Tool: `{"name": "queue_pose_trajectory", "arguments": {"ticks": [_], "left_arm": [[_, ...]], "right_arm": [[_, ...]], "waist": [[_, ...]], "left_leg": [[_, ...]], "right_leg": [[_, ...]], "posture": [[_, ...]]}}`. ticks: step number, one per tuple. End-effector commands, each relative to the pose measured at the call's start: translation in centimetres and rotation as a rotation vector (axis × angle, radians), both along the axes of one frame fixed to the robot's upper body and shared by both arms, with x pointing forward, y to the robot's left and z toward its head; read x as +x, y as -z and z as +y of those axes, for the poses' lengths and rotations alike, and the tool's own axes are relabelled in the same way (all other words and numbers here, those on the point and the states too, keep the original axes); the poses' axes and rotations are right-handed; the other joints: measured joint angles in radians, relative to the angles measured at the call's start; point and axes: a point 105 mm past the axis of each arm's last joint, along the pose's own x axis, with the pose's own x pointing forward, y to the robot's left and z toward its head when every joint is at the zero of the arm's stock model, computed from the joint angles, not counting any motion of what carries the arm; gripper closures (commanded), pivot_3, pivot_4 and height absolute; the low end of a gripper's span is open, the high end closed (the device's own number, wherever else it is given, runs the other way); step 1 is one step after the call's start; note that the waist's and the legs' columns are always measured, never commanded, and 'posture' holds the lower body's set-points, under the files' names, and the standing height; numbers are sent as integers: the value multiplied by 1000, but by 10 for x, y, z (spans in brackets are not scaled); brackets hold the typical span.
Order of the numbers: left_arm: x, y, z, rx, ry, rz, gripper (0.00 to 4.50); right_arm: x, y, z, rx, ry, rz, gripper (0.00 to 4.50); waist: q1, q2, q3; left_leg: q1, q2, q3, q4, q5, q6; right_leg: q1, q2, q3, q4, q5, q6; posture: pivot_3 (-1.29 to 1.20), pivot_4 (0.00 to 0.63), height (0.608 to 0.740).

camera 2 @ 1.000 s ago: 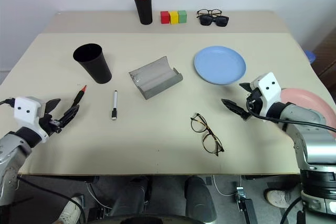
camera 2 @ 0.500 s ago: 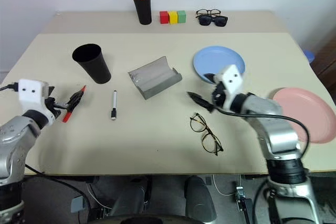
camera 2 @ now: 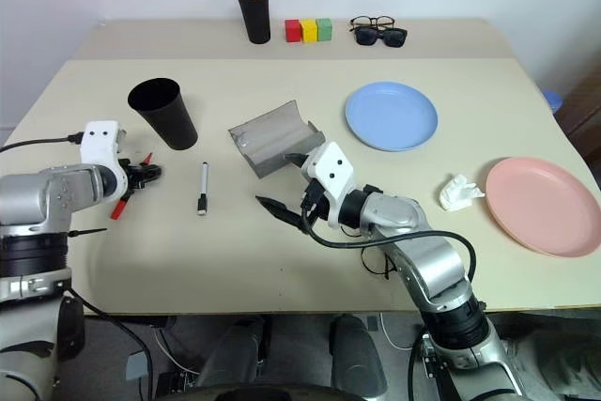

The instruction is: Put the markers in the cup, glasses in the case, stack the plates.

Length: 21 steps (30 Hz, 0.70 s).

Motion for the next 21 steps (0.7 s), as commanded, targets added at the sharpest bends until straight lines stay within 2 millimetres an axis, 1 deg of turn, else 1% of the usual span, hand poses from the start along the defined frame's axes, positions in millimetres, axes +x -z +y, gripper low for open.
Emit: {"name": "queue_pose_trajectory", "arguments": {"ticks": [1,2,3,4,5,7,8,9,10,11,12,13,14,15,16,18,19,21], "left_arm": [[-2,3,11,23,-37,33,3367],[-2,3,14,33,-47,28,3881],[0,-2,21,52,-77,-14,4413],[2,-9,28,64,-114,-69,4469],[5,-24,39,84,-167,-170,4469],[9,-62,59,117,-274,-424,4469],[7,-80,68,132,-329,-538,4469],[6,-90,73,140,-363,-606,4469],[4,-107,74,166,-384,-692,4469],[3,-131,67,168,-354,-827,4469],[0,-155,58,210,-308,-952,4469],[-1,-175,47,230,-262,-1060,4469],[-1,-186,40,241,-232,-1121,4469],[2,-192,31,228,-200,-1152,4469],[9,-197,17,218,-156,-1176,4469],[28,-198,-19,201,-28,-1190,4469],[34,-196,-30,223,12,-1194,4469],[43,-188,-41,217,40,-1183,4469]], "right_arm": [[-6,-14,0,14,-7,-59,0],[-5,-14,0,12,-7,-58,0],[-5,-15,0,10,-10,-61,0],[-4,-16,1,10,-11,-65,0],[-4,-19,2,16,-15,-72,0],[-4,-25,5,33,-26,-84,0],[-4,-28,7,40,-33,-89,0],[-4,-29,8,44,-38,-91,0],[-3,-32,10,52,-49,-97,0],[-1,-36,14,67,-59,-105,0],[3,-42,18,85,-62,-121,0],[9,-48,23,100,-52,-144,0],[13,-51,26,109,-44,-159,0],[17,-54,29,119,-37,-170,0],[19,-57,33,132,-38,-179,0],[21,-62,42,157,-49,-193,0],[21,-63,44,166,-55,-196,0],[20,-64,48,173,-64,-199,0]], "waist": [[2,0,0],[2,0,0],[2,0,0],[2,0,0],[2,0,0],[2,-1,0],[2,-2,1],[3,-3,1],[5,-3,1],[8,-4,1],[9,-4,1],[10,-5,1],[12,-5,1],[14,-6,0],[15,-6,0],[18,-7,0],[17,-6,0],[9,-6,0]], "left_leg": [[0,0,0,0,0,0],[0,0,0,0,0,-1],[0,0,0,0,1,-1],[1,0,0,0,1,-1],[1,0,0,0,1,-1],[0,0,0,0,1,-2],[-1,0,0,0,1,-3],[-1,0,0,0,2,-3],[-2,0,0,0,2,-4],[-2,0,0,0,2,-4],[-2,0,0,0,2,-4],[-2,0,1,0,3,-4],[-2,0,1,0,3,-5],[-2,-1,1,0,3,-5],[-2,-1,1,0,3,-6],[-2,-1,0,0,3,-6],[-2,-2,0,0,3,-6],[-2,-2,1,0,3,-5]], "right_leg": [[0,0,0,1,0,0],[0,0,0,1,0,0],[0,0,0,2,0,0],[0,0,0,2,0,0],[0,0,0,3,0,0],[-3,0,1,5,0,0],[-4,0,1,6,0,-1],[-6,0,1,6,0,-1],[-6,0,1,6,0,-1],[-6,-1,1,6,0,-1],[-5,-1,1,6,0,-1],[-5,-2,1,6,0,-1],[-5,-2,1,5,0,-1],[-5,-2,1,5,0,-1],[-5,-2,1,5,0,-1],[-4,-2,0,5,0,-1],[-3,-2,0,5,0,-1],[-3,-2,0,5,0,-1]], "posture": [[0,150,740],[0,150,740],[0,150,740],[0,150,740],[0,150,740],[0,150,740],[0,150,740],[0,150,740],[0,150,740],[0,150,740],[0,150,740],[0,150,740],[0,150,740],[0,150,740],[0,150,740],[0,150,740],[0,150,740],[0,150,740]]}}
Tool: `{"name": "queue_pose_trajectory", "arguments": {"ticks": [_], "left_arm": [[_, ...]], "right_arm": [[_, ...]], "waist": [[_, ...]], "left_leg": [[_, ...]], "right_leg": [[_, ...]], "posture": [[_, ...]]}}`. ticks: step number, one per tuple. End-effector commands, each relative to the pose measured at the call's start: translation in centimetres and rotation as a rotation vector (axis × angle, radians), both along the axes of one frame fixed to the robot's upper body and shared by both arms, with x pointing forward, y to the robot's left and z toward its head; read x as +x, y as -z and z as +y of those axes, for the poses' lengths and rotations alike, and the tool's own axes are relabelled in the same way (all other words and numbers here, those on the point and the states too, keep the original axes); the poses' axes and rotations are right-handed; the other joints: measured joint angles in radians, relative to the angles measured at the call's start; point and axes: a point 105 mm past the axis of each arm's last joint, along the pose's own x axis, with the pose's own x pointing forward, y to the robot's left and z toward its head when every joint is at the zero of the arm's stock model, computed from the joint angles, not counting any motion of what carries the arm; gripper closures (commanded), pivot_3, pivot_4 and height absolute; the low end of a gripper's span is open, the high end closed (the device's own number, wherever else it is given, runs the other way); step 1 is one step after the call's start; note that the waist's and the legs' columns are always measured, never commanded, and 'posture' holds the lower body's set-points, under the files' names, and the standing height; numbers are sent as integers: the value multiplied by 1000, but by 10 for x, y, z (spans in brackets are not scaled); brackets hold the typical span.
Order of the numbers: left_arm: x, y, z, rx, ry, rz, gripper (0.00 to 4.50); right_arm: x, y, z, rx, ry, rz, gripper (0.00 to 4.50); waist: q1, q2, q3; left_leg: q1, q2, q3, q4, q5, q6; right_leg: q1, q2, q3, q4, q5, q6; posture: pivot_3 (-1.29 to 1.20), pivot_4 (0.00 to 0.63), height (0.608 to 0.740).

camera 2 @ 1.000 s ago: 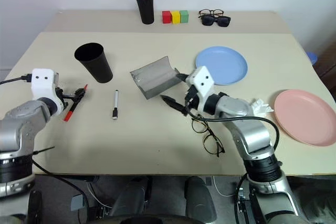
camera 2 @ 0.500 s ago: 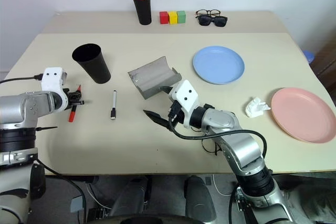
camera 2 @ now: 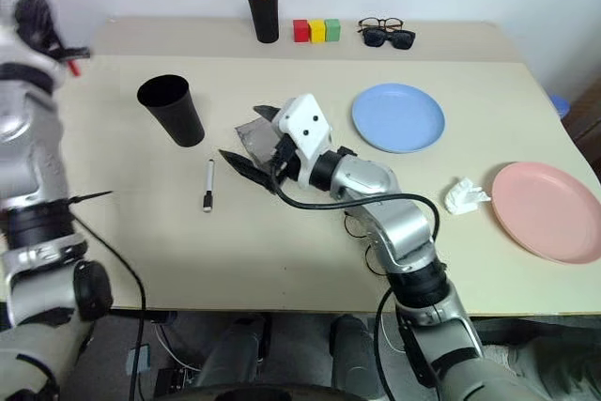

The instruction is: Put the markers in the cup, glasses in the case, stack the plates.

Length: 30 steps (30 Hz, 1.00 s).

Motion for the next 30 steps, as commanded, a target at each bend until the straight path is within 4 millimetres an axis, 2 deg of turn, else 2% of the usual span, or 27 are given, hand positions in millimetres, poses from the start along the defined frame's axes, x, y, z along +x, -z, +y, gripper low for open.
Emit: {"name": "queue_pose_trajectory", "arguments": {"ticks": [1,5,12,16,18,21,24,25,27,28,30], "left_arm": [[13,13,-20,48,38,13,4469],[24,35,-28,68,36,59,4469],[30,62,-23,41,36,106,4469],[28,65,-19,25,8,99,2708],[23,57,-18,-4,21,59,1785],[2,34,-26,-8,105,-30,1785],[-23,28,-39,14,229,-23,1785],[-32,30,-46,16,292,13,1785],[-53,44,-60,70,409,132,1235],[-61,57,-65,97,441,223,967],[-69,94,-65,186,401,480,28]], "right_arm": [[-4,-10,6,25,-13,-54,0],[-4,-10,5,32,-1,-56,0],[-4,-9,0,33,25,-54,0],[-4,-9,0,30,24,-56,0],[-3,-9,-3,24,25,-56,0],[-5,-1,-15,-34,3,-47,0],[-6,5,-29,-85,1,-43,0],[-3,6,-34,-91,17,-40,0],[2,7,-45,-110,47,-38,0],[4,8,-49,-117,56,-37,0],[6,8,-53,-125,64,-37,0]], "waist": [[-12,0,0],[-38,0,0],[-33,0,0],[-32,0,0],[-32,0,0],[-32,0,0],[-34,0,0],[-36,1,1],[-40,1,1],[-43,1,1],[-43,1,1]], "left_leg": [[0,0,0,0,0,0],[0,2,0,0,0,0],[0,2,0,0,0,0],[0,2,0,0,0,0],[0,2,0,0,0,0],[0,2,0,0,0,0],[0,2,0,0,0,0],[0,2,0,0,0,0],[0,2,0,0,0,0],[1,2,0,0,0,0],[1,3,0,0,0,0]], "right_leg": [[0,0,0,0,0,0],[-4,2,1,4,0,0],[-4,2,1,5,0,0],[-3,2,1,4,0,0],[-3,2,1,4,0,0],[-3,2,1,4,0,0],[-3,1,1,4,0,0],[-3,1,1,4,0,0],[-3,2,2,4,0,0],[-3,2,2,4,0,0],[-3,2,2,5,0,-1]], "posture": [[0,150,740],[0,150,740],[0,150,740],[0,150,740],[0,150,740],[0,150,740],[0,150,740],[0,150,740],[0,150,740],[0,150,740],[0,150,740]]}}
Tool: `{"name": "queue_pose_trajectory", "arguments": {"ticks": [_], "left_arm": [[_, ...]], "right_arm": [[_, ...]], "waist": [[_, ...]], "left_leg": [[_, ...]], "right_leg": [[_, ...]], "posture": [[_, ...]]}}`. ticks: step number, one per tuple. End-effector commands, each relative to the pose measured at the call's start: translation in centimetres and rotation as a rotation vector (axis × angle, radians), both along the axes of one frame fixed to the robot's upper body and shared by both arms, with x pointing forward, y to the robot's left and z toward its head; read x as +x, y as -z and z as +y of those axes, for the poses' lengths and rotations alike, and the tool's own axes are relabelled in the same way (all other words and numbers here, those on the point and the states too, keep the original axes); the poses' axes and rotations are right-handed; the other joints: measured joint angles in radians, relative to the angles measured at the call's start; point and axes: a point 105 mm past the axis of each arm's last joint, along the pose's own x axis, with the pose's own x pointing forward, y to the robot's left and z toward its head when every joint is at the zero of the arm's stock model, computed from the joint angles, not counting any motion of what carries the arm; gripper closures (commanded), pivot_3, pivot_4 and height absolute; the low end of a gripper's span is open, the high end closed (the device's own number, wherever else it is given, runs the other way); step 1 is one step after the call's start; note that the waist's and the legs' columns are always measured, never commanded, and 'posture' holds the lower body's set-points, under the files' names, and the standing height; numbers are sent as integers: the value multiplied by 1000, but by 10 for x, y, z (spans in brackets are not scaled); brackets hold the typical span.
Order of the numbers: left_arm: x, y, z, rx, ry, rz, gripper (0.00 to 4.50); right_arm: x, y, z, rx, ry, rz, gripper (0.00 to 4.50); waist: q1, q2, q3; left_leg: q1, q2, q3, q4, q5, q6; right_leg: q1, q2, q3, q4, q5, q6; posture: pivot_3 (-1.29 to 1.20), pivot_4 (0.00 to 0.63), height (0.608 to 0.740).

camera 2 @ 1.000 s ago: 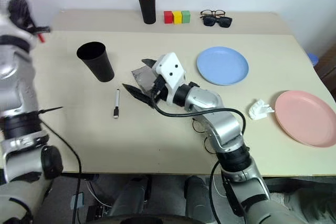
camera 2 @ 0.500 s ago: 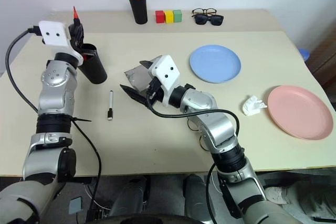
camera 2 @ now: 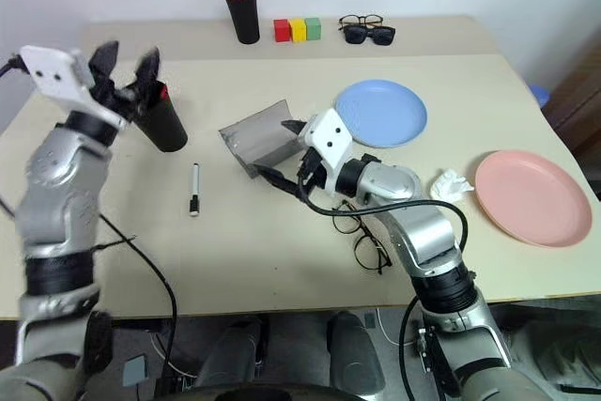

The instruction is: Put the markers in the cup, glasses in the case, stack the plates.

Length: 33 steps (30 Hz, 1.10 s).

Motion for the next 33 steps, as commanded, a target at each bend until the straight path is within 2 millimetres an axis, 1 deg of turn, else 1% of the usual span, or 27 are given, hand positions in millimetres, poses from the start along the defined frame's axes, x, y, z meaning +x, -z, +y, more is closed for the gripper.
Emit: {"name": "queue_pose_trajectory", "arguments": {"ticks": [1,2,3,4,6,8,10,12,13,15,17,18,20,22,24,25,26,27,28,29,30,32,33], "left_arm": [[-16,44,-4,189,-41,327,28],[-17,59,0,231,-90,431,28],[-16,68,3,230,-131,496,28],[-15,72,3,219,-152,534,28],[-15,81,-1,166,-146,628,28],[-15,98,-8,142,-131,748,28],[-16,110,-14,112,-123,842,28],[-11,122,-19,68,-115,916,28],[-10,128,-20,66,-120,963,266],[-9,134,-16,75,-150,1007,893],[-7,134,-15,54,-159,1020,1797],[-6,134,-14,55,-163,1021,2369],[-3,133,-11,64,-182,1008,3367],[5,123,-11,82,-188,909,4468],[16,96,-15,142,-176,689,4491],[21,69,-19,156,-167,493,4491],[19,49,-27,148,-102,378,4491],[17,28,-35,70,-4,289,4491],[14,15,-40,16,66,237,4491],[12,-4,-38,-43,94,137,4491],[12,-17,-34,-77,96,62,4491],[23,-33,-18,-113,6,-3,4491],[27,-37,-13,-115,-27,-17,4491]], "right_arm": [[0,-14,-6,16,-4,-50,0],[1,-14,-6,16,-5,-51,0],[2,-15,-6,15,-8,-51,0],[2,-15,-6,15,-11,-51,0],[2,-15,-5,12,-24,-49,0],[-2,-15,-1,3,-59,-44,0],[-6,-14,1,-5,-86,-38,0],[-9,-12,3,-8,-102,-30,0],[-11,-10,4,-10,-106,-28,0],[-12,-9,4,-12,-107,-27,0],[-12,-9,4,-10,-103,-26,0],[-12,-9,3,-10,-100,-26,0],[-12,-8,3,-10,-95,-26,0],[-12,-8,3,-11,-93,-26,0],[-12,-8,3,-12,-92,-27,0],[-12,-8,3,-12,-92,-28,0],[-12,-8,4,-11,-92,-29,0],[-12,-9,5,-9,-94,-30,0],[-12,-9,5,-8,-96,-30,0],[-11,-10,6,-4,-98,-32,0],[-11,-11,7,-3,-99,-34,0],[-10,-15,12,11,-115,-41,0],[-9,-16,14,16,-122,-43,0]], "waist": [[1,0,0],[5,0,0],[10,0,0],[12,0,0],[14,-1,1],[14,-1,1],[13,-1,1],[10,-1,1],[8,-1,1],[9,-1,0],[9,0,0],[9,0,0],[11,0,0],[12,0,0],[14,0,0],[15,0,0],[15,0,0],[17,-1,1],[20,-1,1],[23,-1,0],[27,-1,0],[30,-1,0],[30,-1,0]], "left_leg": [[0,0,0,0,0,0],[1,0,0,0,0,0],[2,0,0,1,0,0],[2,0,-1,1,0,0],[1,0,-1,2,0,0],[1,0,-1,2,0,0],[1,0,-1,1,0,0],[1,0,-1,1,0,0],[1,0,-1,1,0,0],[1,0,-1,1,0,0],[1,0,-1,1,0,0],[1,0,-1,1,0,0],[1,0,-1,1,0,0],[1,0,-1,1,0,0],[1,0,-1,1,0,0],[1,0,-1,1,0,0],[1,0,-1,0,0,0],[0,0,-1,0,0,-1],[-1,0,-1,0,0,-1],[-1,0,-1,0,0,-1],[-1,-1,-1,0,0,-1],[-1,-1,0,0,0,-1],[-1,-1,0,0,0,-1]], "right_leg": [[0,0,0,0,0,0],[1,0,0,0,0,0],[2,1,0,0,0,0],[3,1,0,0,0,0],[3,1,-1,-1,0,0],[3,1,-1,-1,0,0],[3,1,-1,-1,0,0],[3,1,-1,-1,0,0],[3,1,-1,-1,0,0],[2,1,-1,-1,0,0],[2,1,-1,-1,0,0],[2,1,-1,-1,0,0],[2,1,0,-1,0,0],[2,1,-1,-1,0,0],[2,1,-1,-1,0,0],[2,1,0,-1,0,0],[2,0,-1,-2,0,0],[1,0,-1,-2,0,0],[1,0,-1,-2,0,0],[1,0,-1,-2,0,-1],[1,-1,-1,-3,0,0],[1,-1,-1,-3,0,0],[1,-1,-1,-3,0,0]], "posture": [[0,150,740],[0,150,740],[0,150,740],[0,150,740],[0,150,740],[0,150,740],[0,150,740],[0,150,740],[0,150,740],[0,150,740],[0,150,740],[0,150,740],[0,150,740],[0,150,740],[0,150,740],[0,150,740],[0,150,740],[0,150,740],[0,150,740],[0,150,740],[0,150,740],[0,150,740],[0,150,740]]}}
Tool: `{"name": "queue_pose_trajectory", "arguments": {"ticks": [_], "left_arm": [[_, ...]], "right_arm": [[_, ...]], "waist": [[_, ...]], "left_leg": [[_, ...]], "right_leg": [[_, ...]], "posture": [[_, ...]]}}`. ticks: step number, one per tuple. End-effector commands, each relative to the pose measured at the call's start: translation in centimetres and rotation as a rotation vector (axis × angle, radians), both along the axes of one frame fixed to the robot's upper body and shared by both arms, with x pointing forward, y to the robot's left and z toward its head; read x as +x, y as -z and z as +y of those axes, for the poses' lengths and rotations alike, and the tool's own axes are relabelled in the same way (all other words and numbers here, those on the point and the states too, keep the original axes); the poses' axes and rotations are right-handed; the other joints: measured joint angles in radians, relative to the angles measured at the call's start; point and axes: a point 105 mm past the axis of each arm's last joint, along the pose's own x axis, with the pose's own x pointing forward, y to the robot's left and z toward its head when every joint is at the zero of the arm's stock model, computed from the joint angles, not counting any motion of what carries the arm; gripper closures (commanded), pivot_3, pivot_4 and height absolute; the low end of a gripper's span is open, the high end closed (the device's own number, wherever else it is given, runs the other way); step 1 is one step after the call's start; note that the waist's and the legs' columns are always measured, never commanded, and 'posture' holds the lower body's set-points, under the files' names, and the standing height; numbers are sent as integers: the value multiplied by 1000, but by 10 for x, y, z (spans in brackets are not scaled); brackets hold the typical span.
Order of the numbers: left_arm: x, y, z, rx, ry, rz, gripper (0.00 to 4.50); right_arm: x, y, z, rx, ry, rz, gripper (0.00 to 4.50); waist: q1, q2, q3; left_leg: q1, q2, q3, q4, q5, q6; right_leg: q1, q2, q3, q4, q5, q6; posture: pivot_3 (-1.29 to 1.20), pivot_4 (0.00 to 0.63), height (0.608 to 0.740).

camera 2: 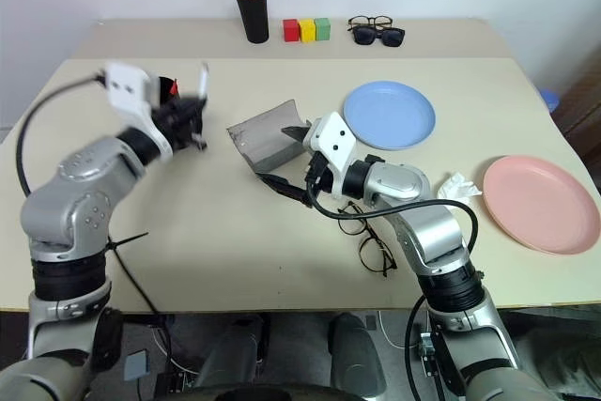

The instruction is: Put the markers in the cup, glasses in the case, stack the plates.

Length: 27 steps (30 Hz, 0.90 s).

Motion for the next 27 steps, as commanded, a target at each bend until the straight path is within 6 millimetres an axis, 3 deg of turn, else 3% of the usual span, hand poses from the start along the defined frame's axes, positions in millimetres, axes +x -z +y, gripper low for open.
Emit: {"name": "queue_pose_trajectory", "arguments": {"ticks": [1,3,7,19,24,27], "left_arm": [[14,-29,33,18,-201,-144,4491],[24,-35,49,85,-337,-211,4491],[41,-23,78,62,-533,-226,4491],[57,14,75,47,-465,-173,4491],[58,15,77,44,-481,-175,2445],[54,5,76,-4,-464,-214,2445]], "right_arm": [[-3,-22,14,45,-51,-68,0],[-2,-27,22,68,-69,-77,0],[-3,-32,43,107,-113,-88,0],[-11,-26,49,114,-129,-67,0],[-8,-28,45,110,-112,-76,0],[-6,-29,41,101,-98,-81,0]], "waist": [[0,0,0],[-1,0,0],[3,0,0],[2,0,0],[2,0,0],[4,0,0]], "left_leg": [[0,0,0,0,0,0],[0,0,0,0,0,0],[0,0,0,0,0,0],[-1,-1,-1,1,0,0],[0,0,-1,1,0,0],[0,0,-1,1,0,0]], "right_leg": [[0,0,0,0,0,0],[0,1,0,1,0,0],[0,1,0,1,0,0],[0,0,-1,1,0,1],[-1,1,-1,2,0,1],[0,1,-1,2,0,1]], "posture": [[0,150,740],[0,150,740],[0,150,740],[0,150,740],[0,150,740],[0,150,740]]}}
